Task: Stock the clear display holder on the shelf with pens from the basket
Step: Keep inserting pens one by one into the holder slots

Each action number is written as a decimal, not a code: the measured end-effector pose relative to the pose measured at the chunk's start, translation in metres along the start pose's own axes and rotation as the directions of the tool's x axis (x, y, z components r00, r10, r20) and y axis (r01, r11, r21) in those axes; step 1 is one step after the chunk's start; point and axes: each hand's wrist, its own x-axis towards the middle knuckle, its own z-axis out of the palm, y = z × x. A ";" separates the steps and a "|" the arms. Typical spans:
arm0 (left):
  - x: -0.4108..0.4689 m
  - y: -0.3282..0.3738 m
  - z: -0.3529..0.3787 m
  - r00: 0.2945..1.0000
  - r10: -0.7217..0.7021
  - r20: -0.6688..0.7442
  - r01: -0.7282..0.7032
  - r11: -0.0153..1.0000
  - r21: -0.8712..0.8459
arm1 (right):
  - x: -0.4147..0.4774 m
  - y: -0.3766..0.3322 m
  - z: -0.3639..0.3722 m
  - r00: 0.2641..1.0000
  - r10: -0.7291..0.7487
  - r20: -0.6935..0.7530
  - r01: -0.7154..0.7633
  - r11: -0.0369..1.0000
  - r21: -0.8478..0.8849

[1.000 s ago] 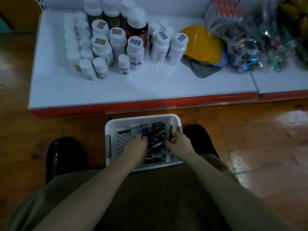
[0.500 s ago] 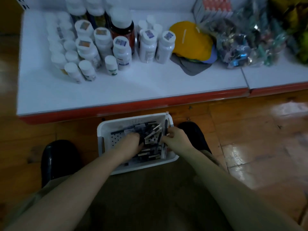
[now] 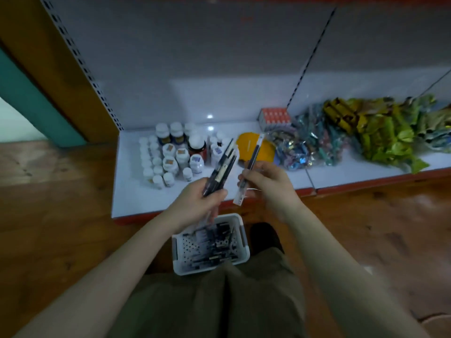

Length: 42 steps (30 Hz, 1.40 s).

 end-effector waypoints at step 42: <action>0.036 0.308 -0.094 0.813 0.378 -0.443 -0.503 0.839 -0.207 | 0.067 -0.402 -0.035 0.546 -0.831 -0.110 0.672 0.512 -0.534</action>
